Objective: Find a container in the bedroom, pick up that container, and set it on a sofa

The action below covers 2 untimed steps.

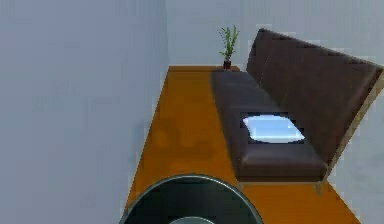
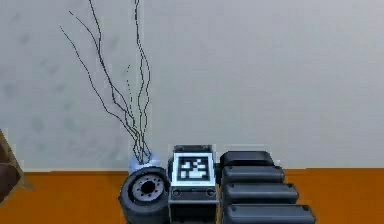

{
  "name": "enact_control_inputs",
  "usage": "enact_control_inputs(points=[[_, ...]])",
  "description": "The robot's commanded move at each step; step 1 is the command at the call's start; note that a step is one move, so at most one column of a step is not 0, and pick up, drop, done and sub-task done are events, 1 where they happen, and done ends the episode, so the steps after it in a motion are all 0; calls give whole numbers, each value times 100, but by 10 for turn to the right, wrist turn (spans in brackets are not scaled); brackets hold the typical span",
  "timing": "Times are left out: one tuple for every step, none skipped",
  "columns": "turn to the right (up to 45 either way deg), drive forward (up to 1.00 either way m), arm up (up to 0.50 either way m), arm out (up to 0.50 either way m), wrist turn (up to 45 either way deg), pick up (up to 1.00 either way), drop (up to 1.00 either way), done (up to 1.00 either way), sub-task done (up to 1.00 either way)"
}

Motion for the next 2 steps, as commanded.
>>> enact_control_inputs(points=[[0, 100, 0, 0, 0, 0, 0, 0, 0], [0, 100, 0, 0, 0, 0, 0, 0, 0]])
